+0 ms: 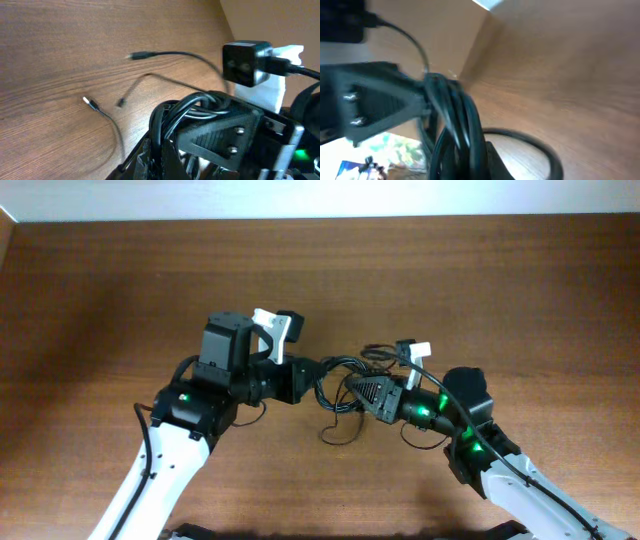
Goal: Untangle cables
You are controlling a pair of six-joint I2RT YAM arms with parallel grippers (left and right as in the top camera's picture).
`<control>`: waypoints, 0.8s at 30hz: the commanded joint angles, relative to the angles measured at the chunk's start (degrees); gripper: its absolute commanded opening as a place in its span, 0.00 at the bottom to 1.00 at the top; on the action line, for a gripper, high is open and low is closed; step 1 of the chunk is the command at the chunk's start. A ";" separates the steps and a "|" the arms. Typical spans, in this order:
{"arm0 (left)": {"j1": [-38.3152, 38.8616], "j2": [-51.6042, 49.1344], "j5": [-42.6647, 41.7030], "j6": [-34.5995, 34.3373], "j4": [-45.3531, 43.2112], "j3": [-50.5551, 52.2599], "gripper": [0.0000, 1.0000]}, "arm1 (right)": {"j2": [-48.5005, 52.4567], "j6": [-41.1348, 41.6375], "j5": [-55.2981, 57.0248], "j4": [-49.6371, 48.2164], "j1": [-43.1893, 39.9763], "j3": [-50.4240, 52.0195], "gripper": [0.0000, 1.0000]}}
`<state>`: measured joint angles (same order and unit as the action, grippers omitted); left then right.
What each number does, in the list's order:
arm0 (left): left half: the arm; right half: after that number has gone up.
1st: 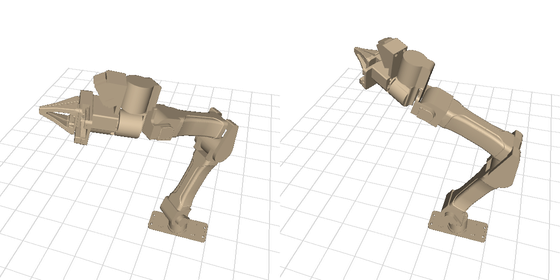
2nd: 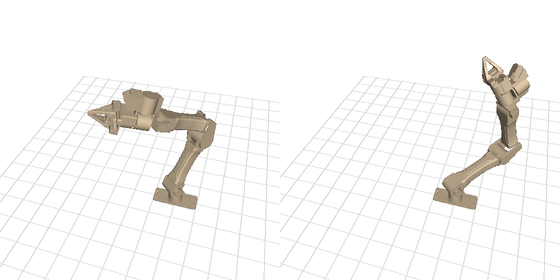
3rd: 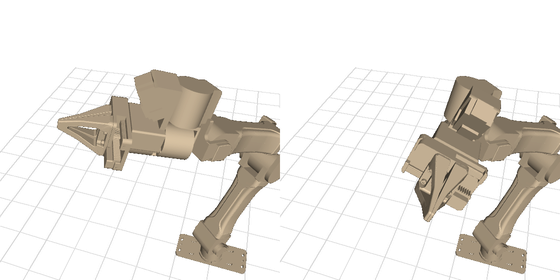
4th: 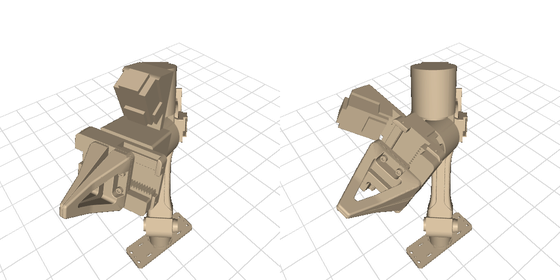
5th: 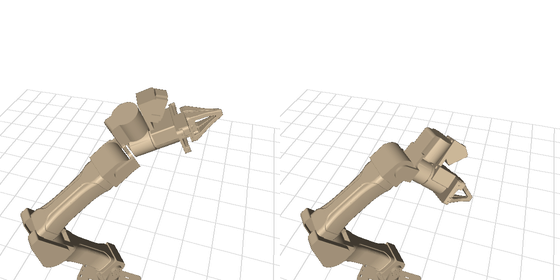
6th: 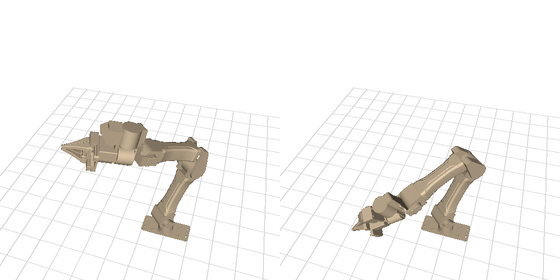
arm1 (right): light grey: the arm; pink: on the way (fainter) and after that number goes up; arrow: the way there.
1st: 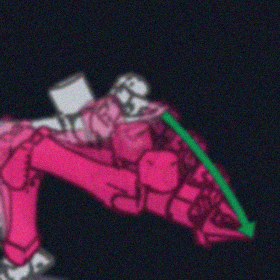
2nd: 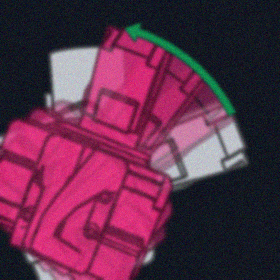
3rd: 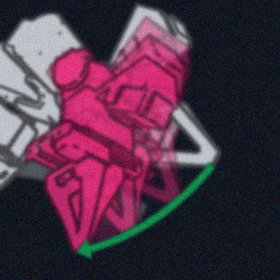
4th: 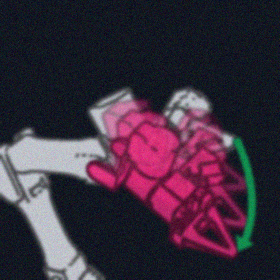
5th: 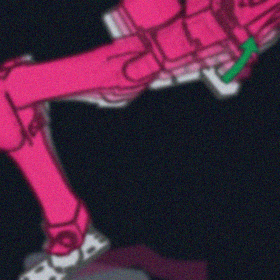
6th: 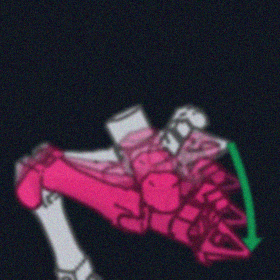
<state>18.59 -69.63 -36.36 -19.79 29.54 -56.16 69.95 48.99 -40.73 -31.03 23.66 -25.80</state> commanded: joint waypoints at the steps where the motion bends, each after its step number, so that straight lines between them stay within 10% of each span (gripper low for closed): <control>1: 0.37 0.04 0.02 0.17 1.60 -0.76 0.00 | 0.00 -0.55 -10.78 -9.16 -0.02 -0.66 0.04; 12: 3.13 -1.99 3.96 0.15 3.93 0.09 0.00 | 0.00 2.49 -13.86 -26.58 -0.17 -0.68 0.04; 18: 3.48 -2.80 -23.23 16.04 0.35 0.09 0.00 | 1.99 1.77 -5.38 -19.45 -0.20 -0.68 0.04; 24: -5.18 -2.80 -25.29 23.39 5.90 0.09 0.00 | 2.82 0.76 -4.83 -11.04 -6.82 -0.68 0.04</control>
<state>17.17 -73.49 -49.84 -1.28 34.20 -56.07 71.22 50.72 -50.61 -44.77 20.62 -25.82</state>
